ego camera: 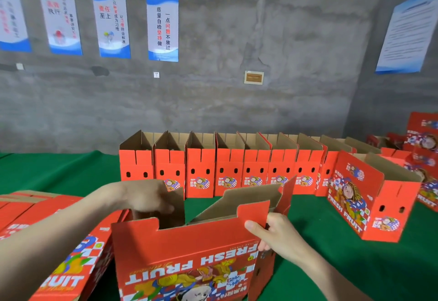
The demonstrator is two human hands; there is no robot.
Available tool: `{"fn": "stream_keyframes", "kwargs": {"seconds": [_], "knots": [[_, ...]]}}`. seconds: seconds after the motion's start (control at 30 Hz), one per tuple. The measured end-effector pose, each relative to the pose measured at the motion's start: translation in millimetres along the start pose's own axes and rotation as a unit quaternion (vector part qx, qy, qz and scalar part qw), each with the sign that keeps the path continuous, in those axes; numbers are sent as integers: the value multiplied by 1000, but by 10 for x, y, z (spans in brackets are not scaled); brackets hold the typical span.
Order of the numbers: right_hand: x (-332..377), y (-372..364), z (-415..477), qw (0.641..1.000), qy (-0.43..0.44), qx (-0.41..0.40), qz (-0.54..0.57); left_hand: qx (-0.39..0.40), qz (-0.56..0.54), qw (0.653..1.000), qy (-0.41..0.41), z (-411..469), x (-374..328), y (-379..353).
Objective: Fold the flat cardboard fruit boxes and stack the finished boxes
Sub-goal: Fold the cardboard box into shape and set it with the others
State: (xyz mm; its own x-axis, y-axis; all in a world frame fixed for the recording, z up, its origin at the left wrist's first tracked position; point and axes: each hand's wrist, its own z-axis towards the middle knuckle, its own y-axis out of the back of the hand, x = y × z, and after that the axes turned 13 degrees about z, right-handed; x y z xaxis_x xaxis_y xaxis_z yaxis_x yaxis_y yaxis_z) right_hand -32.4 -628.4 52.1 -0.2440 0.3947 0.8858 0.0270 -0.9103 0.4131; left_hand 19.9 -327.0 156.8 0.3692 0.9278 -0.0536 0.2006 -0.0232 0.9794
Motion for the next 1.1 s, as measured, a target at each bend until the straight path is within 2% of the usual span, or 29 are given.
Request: {"fn": "stream_keyframes", "kwargs": {"seconds": [0.07,0.13,0.23,0.3,0.5,0.57,0.63,0.7,0.77,0.87,0.9,0.97,1.03,1.1], "knots": [[-47,55,-20,1000,-14,-7,12,-54,-92,993,57,56,101,-29],[-118,130,-62,999,-18,-38,30,-128,-194,965,120,107,242,-78],[-206,225,-118,991,-31,-111,76,-244,-322,891,209,161,485,-200],[-218,235,-124,985,-22,-145,85,-294,-381,841,245,206,590,-312],[-230,126,-73,966,-26,-210,150,-369,-460,749,303,301,601,-732],[-252,72,-64,959,-37,-222,175,-371,-510,719,293,280,564,-882],[-261,34,-51,952,-48,-227,198,-349,-552,705,276,241,485,-1016],[-264,22,-37,947,-59,-229,218,-339,-557,714,255,155,328,-1155],[-253,16,-34,945,-68,-225,228,-378,-519,742,196,41,109,-1281],[-214,4,-49,949,-70,-211,224,-451,-369,804,119,-19,-61,-1399],[-200,6,-59,951,-71,-207,220,-449,-330,822,116,-11,-62,-1392],[-181,19,-82,951,-77,-204,220,-399,-328,846,136,11,-66,-1360],[-164,21,-104,949,-84,-204,225,-355,-363,847,159,2,-88,-1347],[-145,8,-126,949,-90,-202,225,-342,-388,843,145,-51,-124,-1341]]}}
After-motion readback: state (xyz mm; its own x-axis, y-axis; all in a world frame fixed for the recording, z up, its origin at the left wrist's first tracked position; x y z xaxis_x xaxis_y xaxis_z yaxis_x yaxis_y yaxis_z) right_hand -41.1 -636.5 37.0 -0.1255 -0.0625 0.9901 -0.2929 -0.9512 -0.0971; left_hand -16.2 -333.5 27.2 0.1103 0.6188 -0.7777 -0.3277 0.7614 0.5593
